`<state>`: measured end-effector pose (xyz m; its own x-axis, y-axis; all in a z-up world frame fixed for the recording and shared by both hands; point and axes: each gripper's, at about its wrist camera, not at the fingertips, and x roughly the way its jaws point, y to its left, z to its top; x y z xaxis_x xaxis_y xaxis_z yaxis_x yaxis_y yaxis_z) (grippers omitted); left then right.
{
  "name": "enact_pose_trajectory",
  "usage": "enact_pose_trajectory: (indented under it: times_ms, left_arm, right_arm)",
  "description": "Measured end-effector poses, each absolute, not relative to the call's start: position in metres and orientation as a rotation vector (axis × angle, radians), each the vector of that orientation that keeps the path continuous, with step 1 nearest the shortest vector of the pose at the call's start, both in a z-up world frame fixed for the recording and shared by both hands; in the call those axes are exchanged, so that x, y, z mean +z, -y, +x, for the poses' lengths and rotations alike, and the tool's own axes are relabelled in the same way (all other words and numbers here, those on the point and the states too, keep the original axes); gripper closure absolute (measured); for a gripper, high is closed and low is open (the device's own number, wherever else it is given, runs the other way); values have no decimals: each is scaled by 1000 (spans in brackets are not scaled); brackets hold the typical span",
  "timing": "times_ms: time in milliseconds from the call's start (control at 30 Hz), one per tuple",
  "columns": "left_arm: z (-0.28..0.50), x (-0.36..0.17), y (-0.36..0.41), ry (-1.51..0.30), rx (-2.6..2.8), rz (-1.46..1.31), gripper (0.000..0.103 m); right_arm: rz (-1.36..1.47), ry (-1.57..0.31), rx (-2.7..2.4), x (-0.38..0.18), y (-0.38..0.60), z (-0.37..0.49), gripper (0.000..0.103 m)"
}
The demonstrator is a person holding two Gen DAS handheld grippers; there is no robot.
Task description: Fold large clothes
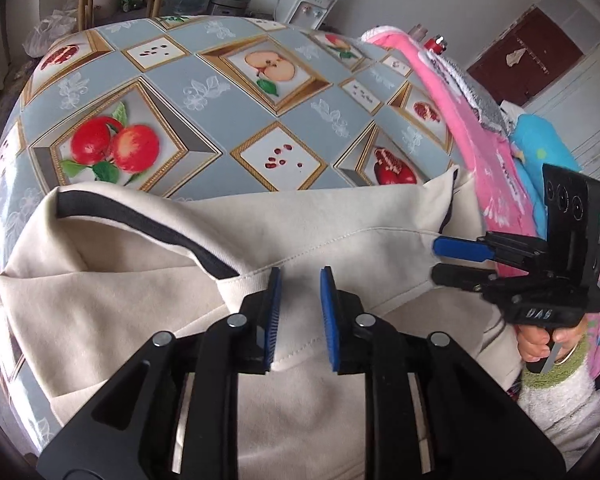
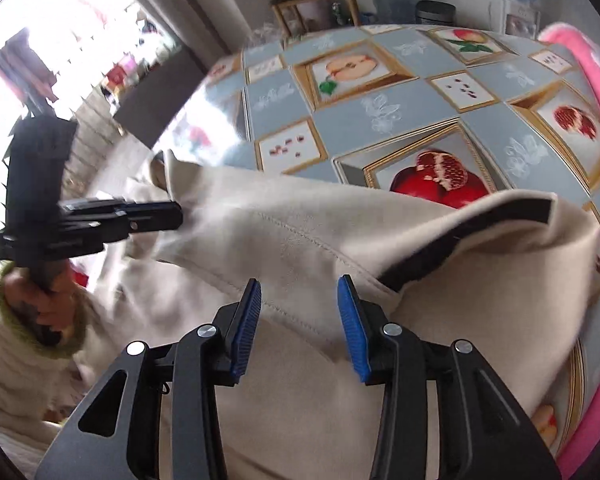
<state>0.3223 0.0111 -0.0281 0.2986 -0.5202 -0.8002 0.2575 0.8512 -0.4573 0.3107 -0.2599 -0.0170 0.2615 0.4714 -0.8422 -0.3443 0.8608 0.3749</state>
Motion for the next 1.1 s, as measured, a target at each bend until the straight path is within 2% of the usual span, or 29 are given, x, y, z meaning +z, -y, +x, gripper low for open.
enact_pose_trajectory:
  times_ms: [33,100,167,333,567,633,700,933,967,1000,1100]
  left_arm:
    - [322,-27,-16,-1170,-527,-295,74]
    - [324,-30,-25,-1218,-512,-357,58]
    - [326,-39,-33,-1282,-474,-425,51]
    - [327,-59,-40,-1355,-483,-563,51]
    - [327,-73,-37,-1378,-500,-669,57]
    - [329,-78,-42,-1384,-498,-743,59]
    - [331,-81,-45,-1391,-502,-795,64]
    - [332,-84,-45,-1393,-543,-860,65]
    - [332,-84,-45,-1392,-538,-859,68]
    - [333,-84,-45,-1390,-532,-853,75]
    - [332,-78,-44,-1372,-529,-786,85]
  right_arm:
    - [176,-1185,540,-14,271,311,47]
    - [327,-1214,540,-16,295,314,43]
    - [510,-1285,549,-29,316,318,43]
    - [751,-1397,575,-66,326,320,43]
    - [777,-1430,550,-78,313,313,43]
    - [786,-1439,543,-77,314,313,51]
    - [809,-1459,544,-81,313,311,59]
    - [870,-1483,561,-93,318,311,61]
    - [873,-1480,560,-93,319,311,62]
    - [863,-1476,558,-92,319,310,68]
    - [826,-1455,556,-88,321,307,82]
